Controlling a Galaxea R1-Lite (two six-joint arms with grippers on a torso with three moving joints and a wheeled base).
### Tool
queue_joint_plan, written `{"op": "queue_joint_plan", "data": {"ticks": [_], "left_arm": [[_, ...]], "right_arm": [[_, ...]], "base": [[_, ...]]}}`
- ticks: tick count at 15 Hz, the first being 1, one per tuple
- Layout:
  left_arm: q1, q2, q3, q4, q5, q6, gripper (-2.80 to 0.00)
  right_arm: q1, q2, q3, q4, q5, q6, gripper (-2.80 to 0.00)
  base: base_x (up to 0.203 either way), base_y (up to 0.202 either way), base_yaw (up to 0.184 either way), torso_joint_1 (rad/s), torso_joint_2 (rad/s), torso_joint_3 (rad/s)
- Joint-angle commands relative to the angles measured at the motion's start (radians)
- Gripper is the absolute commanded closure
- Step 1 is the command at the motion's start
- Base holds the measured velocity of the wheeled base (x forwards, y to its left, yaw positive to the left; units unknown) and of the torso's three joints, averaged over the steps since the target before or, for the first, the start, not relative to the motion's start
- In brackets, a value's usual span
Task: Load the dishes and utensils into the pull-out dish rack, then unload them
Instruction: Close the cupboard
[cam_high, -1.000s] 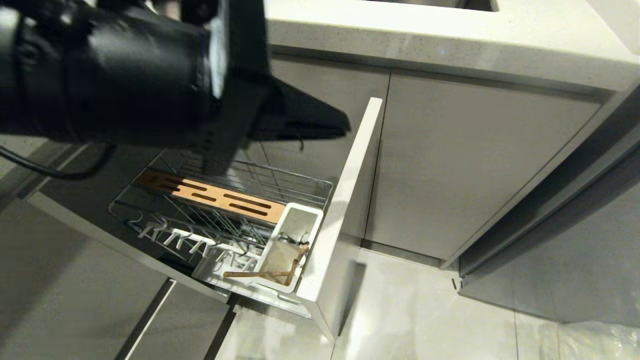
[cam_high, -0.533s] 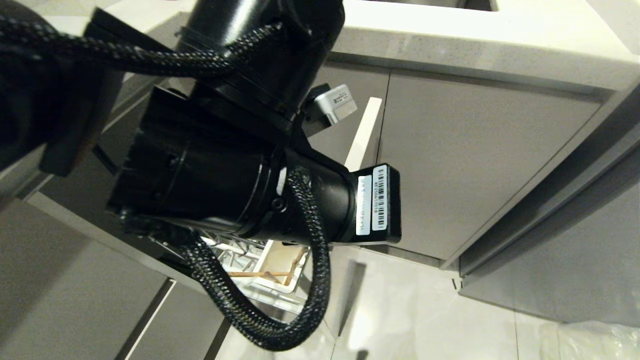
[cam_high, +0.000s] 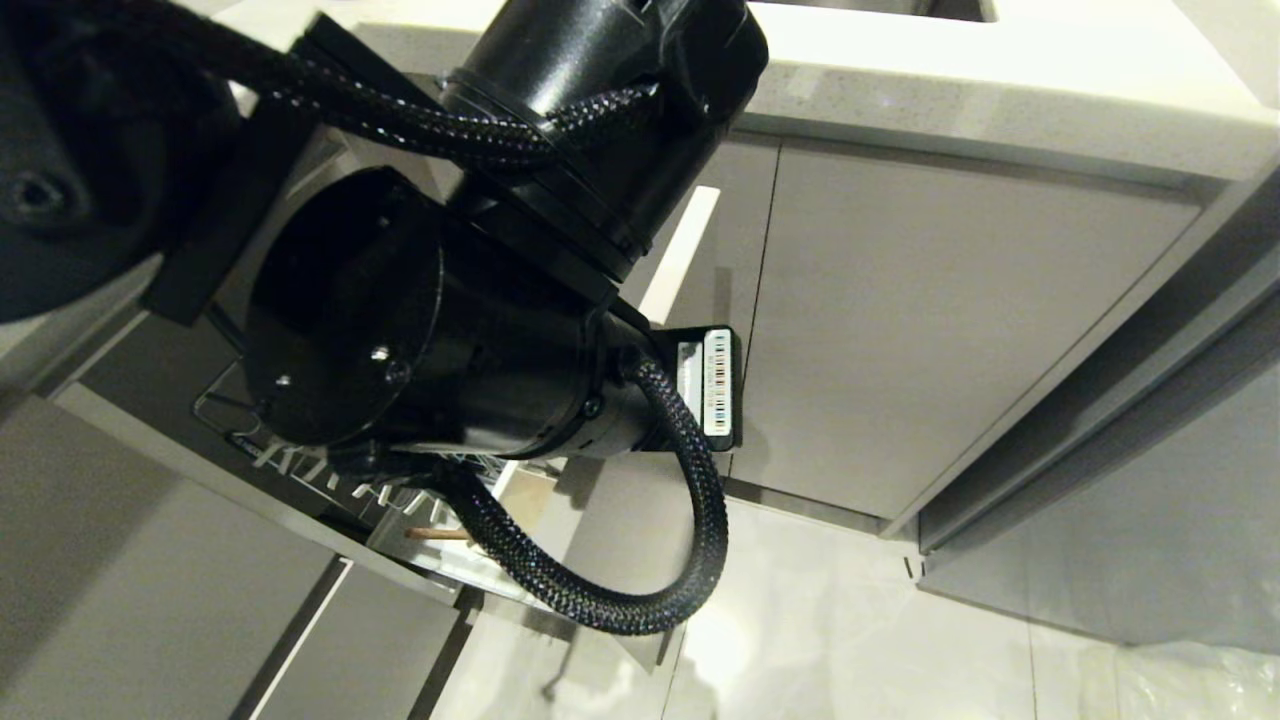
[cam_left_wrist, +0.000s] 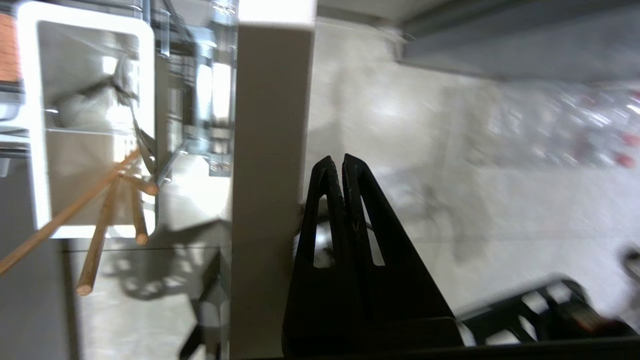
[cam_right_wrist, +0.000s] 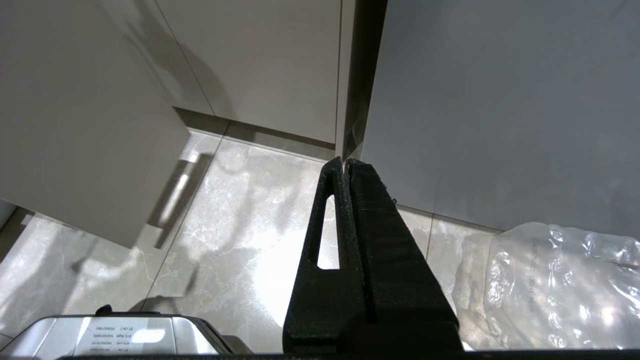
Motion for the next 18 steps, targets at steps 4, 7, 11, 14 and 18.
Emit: {"op": "queue_joint_plan", "data": {"ticks": [4,7,11,14,18], "left_arm": [[0.032,0.008,-0.030,0.089,0.188,-0.001,0.00],[0.123,0.014,-0.030,0.123,0.307,0.042,0.00],[0.298,-0.003,-0.043,0.124,0.391,0.115,0.00],[0.415,-0.052,-0.068,0.125,0.408,0.174,0.00],[0.383,-0.045,-0.062,0.124,0.408,0.173,0.00]], "right_arm": [[0.000,0.001,0.000,0.000,0.000,0.000,0.00],[0.000,0.001,0.000,0.000,0.000,0.000,0.00],[0.000,0.001,0.000,0.000,0.000,0.000,0.00],[0.000,0.001,0.000,0.000,0.000,0.000,0.00],[0.000,0.001,0.000,0.000,0.000,0.000,0.00]], "base": [[0.000,0.000,0.000,0.000,0.00,0.000],[0.000,0.000,0.000,0.000,0.00,0.000],[0.000,0.000,0.000,0.000,0.00,0.000],[0.000,0.000,0.000,0.000,0.00,0.000],[0.000,0.000,0.000,0.000,0.00,0.000]]}}
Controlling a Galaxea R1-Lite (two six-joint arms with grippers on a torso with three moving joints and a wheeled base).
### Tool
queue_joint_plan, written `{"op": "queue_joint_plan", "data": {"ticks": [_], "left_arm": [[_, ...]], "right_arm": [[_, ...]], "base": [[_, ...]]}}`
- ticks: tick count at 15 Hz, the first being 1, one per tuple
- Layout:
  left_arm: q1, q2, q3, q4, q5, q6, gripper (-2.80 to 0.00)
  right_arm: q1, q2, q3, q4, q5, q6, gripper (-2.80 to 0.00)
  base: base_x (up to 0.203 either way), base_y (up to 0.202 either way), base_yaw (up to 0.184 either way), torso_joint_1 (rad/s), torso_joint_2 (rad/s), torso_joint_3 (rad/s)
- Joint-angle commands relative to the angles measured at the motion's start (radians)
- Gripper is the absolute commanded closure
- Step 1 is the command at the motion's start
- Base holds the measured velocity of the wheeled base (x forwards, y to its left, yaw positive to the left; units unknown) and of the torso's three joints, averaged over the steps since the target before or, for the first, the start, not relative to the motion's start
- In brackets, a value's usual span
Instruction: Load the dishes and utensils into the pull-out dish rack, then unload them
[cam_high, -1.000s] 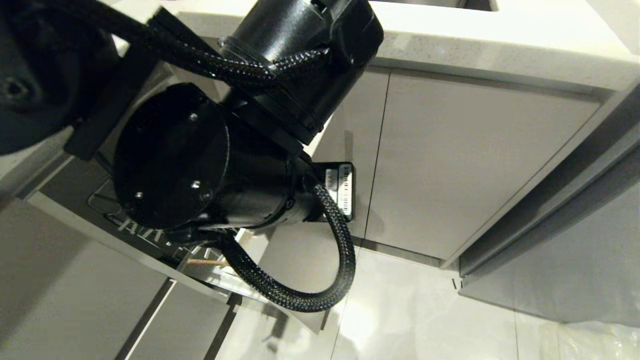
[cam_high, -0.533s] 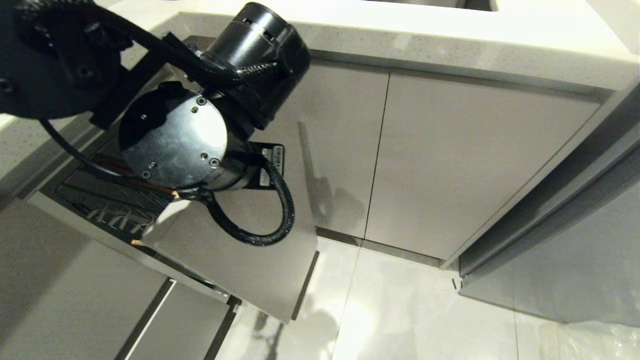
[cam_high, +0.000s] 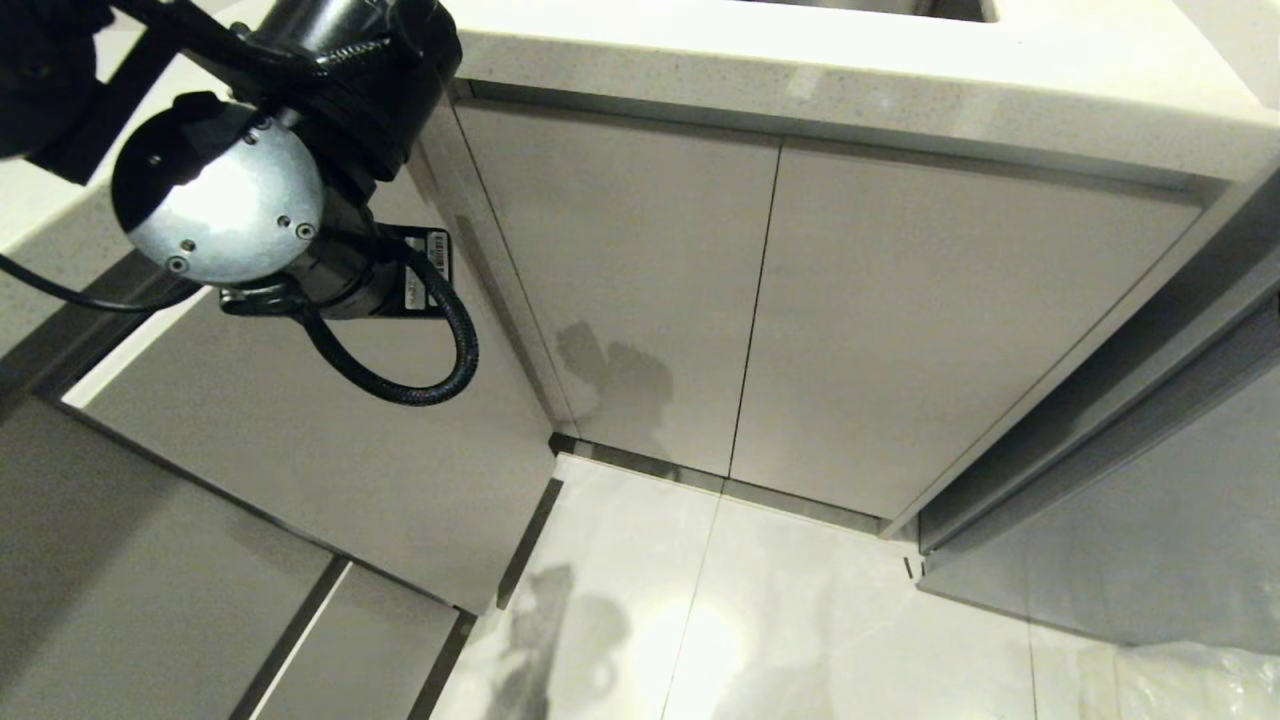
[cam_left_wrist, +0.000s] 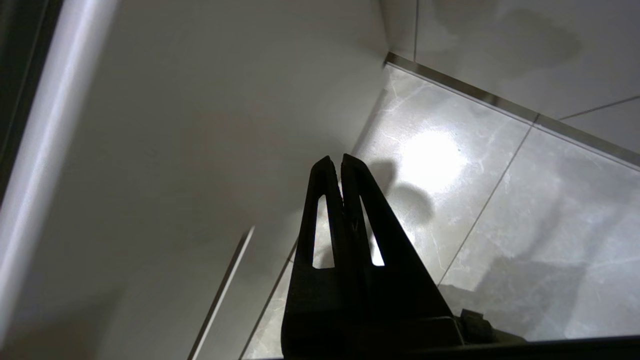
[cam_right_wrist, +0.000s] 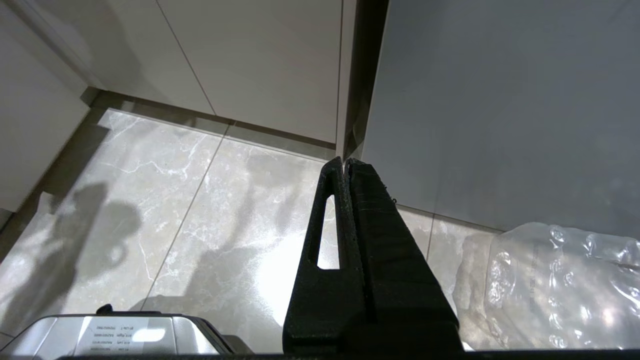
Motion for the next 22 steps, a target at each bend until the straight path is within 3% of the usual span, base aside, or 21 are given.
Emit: {"op": "queue_joint_plan", "data": {"ticks": [1,3,5,9,12,14,16,18,22], "left_arm": [[-0.020,-0.006,0.004,0.004,0.003,-0.004,0.00],[-0.053,-0.027,0.007,0.002,-0.014,-0.005,0.00],[-0.071,-0.094,0.003,0.001,-0.083,-0.002,0.00],[-0.031,-0.329,-0.001,-0.005,-0.356,0.064,0.00],[0.201,-0.576,0.021,-0.008,-0.623,0.148,0.00],[0.380,-0.727,0.074,-0.009,-0.754,0.233,0.00],[0.456,-0.904,0.231,-0.037,-0.806,0.319,0.00],[0.501,-1.091,0.509,-0.135,-0.826,0.371,0.00],[0.586,-1.415,1.078,-0.490,-0.823,0.476,0.00]], "right_arm": [[0.000,0.001,0.000,0.000,0.000,0.000,0.00],[0.000,0.001,0.000,0.000,0.000,0.000,0.00],[0.000,0.001,0.000,0.000,0.000,0.000,0.00],[0.000,0.001,0.000,0.000,0.000,0.000,0.00],[0.000,0.001,0.000,0.000,0.000,0.000,0.00],[0.000,0.001,0.000,0.000,0.000,0.000,0.00],[0.000,0.001,0.000,0.000,0.000,0.000,0.00],[0.000,0.001,0.000,0.000,0.000,0.000,0.00],[0.000,0.001,0.000,0.000,0.000,0.000,0.00]], "base": [[0.000,0.000,0.000,0.000,0.00,0.000],[0.000,0.000,0.000,0.000,0.00,0.000],[0.000,0.000,0.000,0.000,0.00,0.000],[0.000,0.000,0.000,0.000,0.00,0.000],[0.000,0.000,0.000,0.000,0.00,0.000],[0.000,0.000,0.000,0.000,0.00,0.000],[0.000,0.000,0.000,0.000,0.00,0.000],[0.000,0.000,0.000,0.000,0.00,0.000],[0.000,0.000,0.000,0.000,0.00,0.000]]}}
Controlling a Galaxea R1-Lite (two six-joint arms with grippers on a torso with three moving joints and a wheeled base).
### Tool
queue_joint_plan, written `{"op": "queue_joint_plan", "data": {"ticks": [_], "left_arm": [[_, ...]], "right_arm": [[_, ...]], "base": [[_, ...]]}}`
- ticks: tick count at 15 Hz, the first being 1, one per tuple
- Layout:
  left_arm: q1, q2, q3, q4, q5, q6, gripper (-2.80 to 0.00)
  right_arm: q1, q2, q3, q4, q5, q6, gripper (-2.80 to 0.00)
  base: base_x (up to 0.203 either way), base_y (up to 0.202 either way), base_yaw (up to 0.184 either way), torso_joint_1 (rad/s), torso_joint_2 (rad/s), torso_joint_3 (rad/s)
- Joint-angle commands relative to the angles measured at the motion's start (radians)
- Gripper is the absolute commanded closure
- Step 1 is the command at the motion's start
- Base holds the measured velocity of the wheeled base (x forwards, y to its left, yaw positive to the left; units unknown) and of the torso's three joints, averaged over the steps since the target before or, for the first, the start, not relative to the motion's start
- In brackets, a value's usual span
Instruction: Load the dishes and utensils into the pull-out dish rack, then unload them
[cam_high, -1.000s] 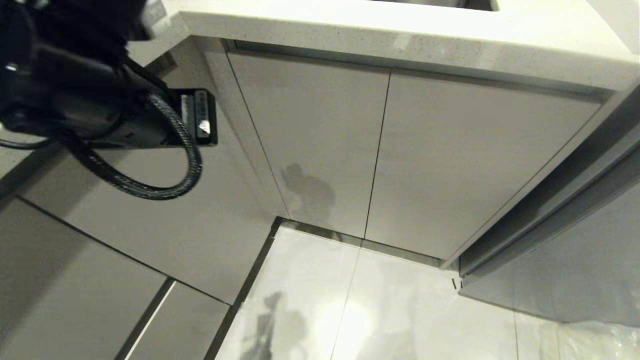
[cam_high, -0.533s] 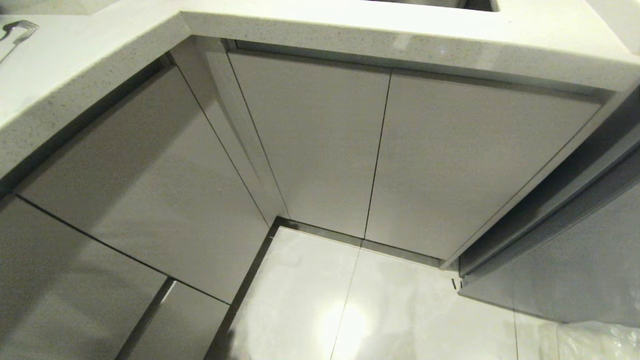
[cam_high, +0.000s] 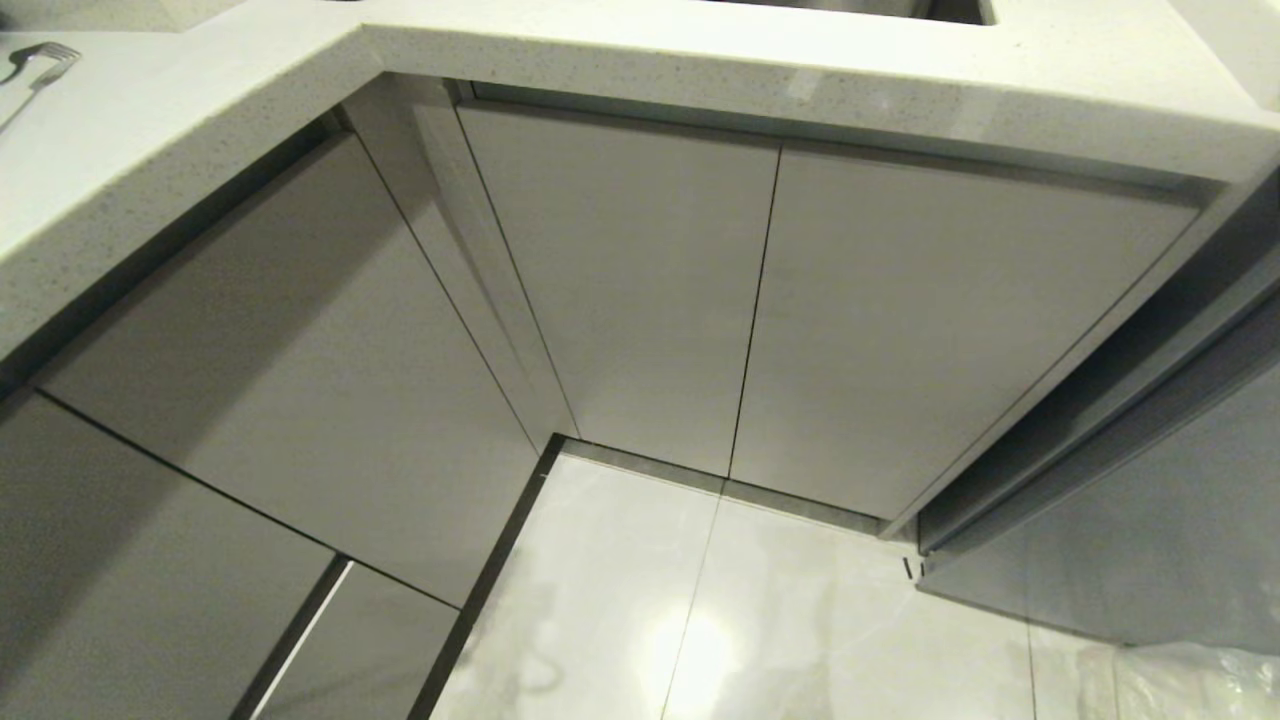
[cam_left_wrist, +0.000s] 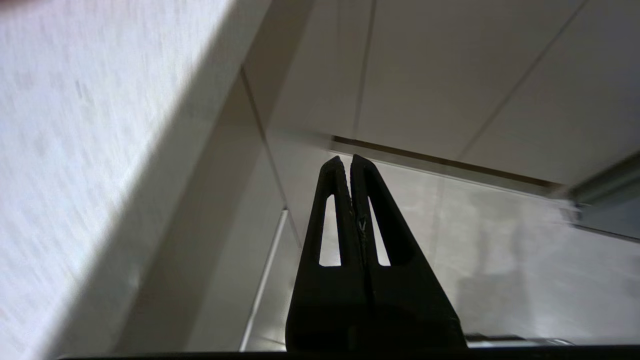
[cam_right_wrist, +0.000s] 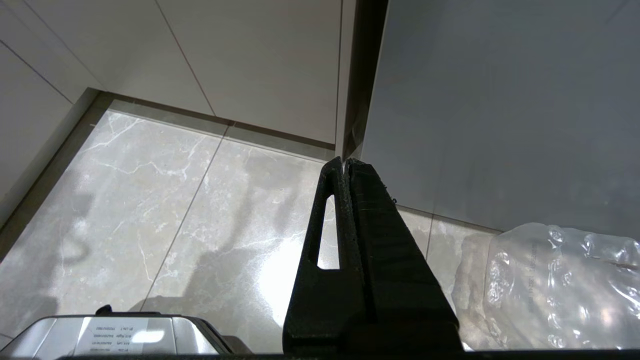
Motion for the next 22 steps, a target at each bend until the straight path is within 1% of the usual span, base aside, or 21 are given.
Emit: {"op": "queue_joint_plan", "data": {"ticks": [1,3,4,6,7,9,10,11,13,14,22], "left_arm": [[0.035,-0.188,0.215,-0.132,0.000,0.020,0.00],[0.061,-0.301,0.443,-0.249,-0.022,0.048,0.00],[0.072,-0.376,0.537,-0.274,-0.043,0.048,0.00],[0.086,-0.448,0.626,-0.294,-0.072,0.008,0.00],[0.090,-0.446,0.698,-0.334,-0.075,0.002,0.00],[0.092,-0.444,0.840,-0.479,-0.064,0.036,0.00],[0.093,-0.444,0.879,-0.520,-0.064,0.042,0.00],[0.094,-0.443,0.879,-0.536,-0.068,0.028,0.00],[0.094,-0.443,0.877,-0.501,-0.069,-0.062,0.00],[0.094,-0.443,0.877,-0.499,-0.069,-0.072,0.00],[0.094,-0.443,0.877,-0.498,-0.069,-0.075,0.00]], "right_arm": [[0.000,0.001,0.000,0.000,0.000,0.000,0.00],[0.000,0.001,0.000,0.000,0.000,0.000,0.00],[0.000,0.001,0.000,0.000,0.000,0.000,0.00],[0.000,0.001,0.000,0.000,0.000,0.000,0.00],[0.000,0.001,0.000,0.000,0.000,0.000,0.00],[0.000,0.001,0.000,0.000,0.000,0.000,0.00],[0.000,0.001,0.000,0.000,0.000,0.000,0.00],[0.000,0.001,0.000,0.000,0.000,0.000,0.00],[0.000,0.001,0.000,0.000,0.000,0.000,0.00],[0.000,0.001,0.000,0.000,0.000,0.000,0.00],[0.000,0.001,0.000,0.000,0.000,0.000,0.00]], "base": [[0.000,0.000,0.000,0.000,0.00,0.000],[0.000,0.000,0.000,0.000,0.00,0.000],[0.000,0.000,0.000,0.000,0.00,0.000],[0.000,0.000,0.000,0.000,0.00,0.000],[0.000,0.000,0.000,0.000,0.00,0.000],[0.000,0.000,0.000,0.000,0.00,0.000],[0.000,0.000,0.000,0.000,0.00,0.000],[0.000,0.000,0.000,0.000,0.00,0.000],[0.000,0.000,0.000,0.000,0.00,0.000],[0.000,0.000,0.000,0.000,0.00,0.000],[0.000,0.000,0.000,0.000,0.00,0.000]]}}
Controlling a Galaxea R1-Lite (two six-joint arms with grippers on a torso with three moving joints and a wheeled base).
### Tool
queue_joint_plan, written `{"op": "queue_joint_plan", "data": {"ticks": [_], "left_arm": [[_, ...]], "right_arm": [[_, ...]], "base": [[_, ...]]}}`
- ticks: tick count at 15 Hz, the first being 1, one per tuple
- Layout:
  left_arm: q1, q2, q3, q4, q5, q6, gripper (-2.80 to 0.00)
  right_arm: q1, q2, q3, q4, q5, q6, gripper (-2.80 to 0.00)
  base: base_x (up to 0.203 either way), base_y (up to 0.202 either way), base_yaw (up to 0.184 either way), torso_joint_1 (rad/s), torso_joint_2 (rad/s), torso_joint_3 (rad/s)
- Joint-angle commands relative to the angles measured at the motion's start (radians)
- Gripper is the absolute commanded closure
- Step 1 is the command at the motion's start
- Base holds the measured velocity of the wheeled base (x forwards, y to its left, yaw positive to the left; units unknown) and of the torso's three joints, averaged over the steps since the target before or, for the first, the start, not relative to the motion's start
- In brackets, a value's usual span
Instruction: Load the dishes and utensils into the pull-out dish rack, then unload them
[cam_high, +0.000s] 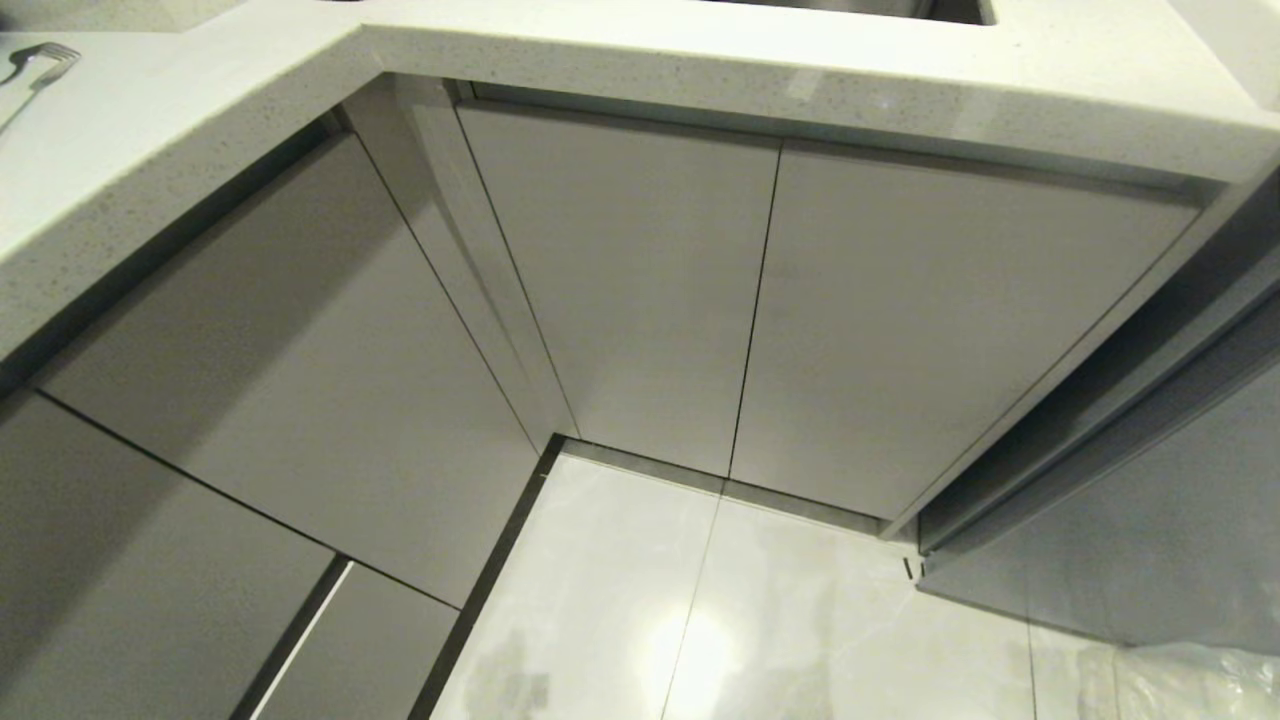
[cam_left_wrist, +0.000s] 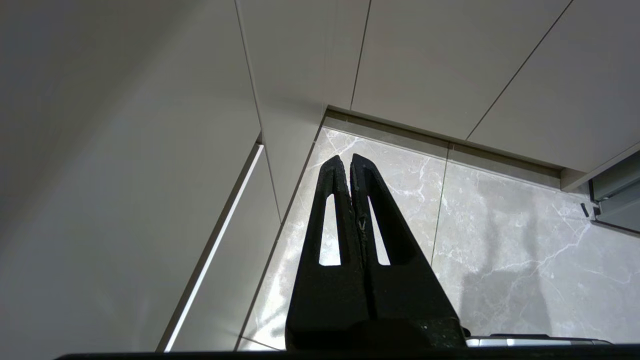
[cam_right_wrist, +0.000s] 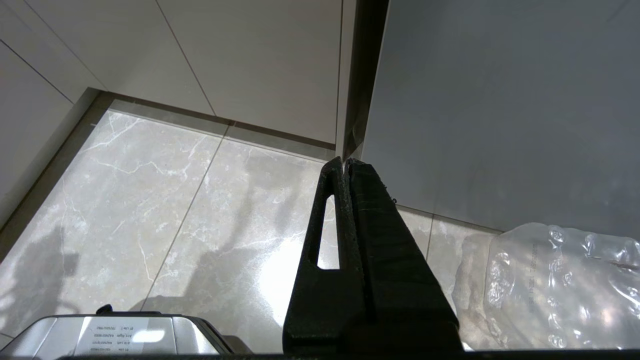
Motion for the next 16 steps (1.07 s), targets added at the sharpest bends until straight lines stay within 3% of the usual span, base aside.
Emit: {"op": "queue_joint_plan", "data": {"ticks": [1,16], "left_arm": [[0.000,0.000,0.000,0.000,0.000,-0.001,0.00],[0.000,0.001,0.000,0.000,0.000,-0.004,0.00]], "right_arm": [[0.000,0.000,0.000,0.000,0.000,0.000,0.00],[0.000,0.000,0.000,0.000,0.000,0.000,0.00]], "base": [[0.000,0.000,0.000,0.000,0.00,0.000],[0.000,0.000,0.000,0.002,0.00,0.187]]}}
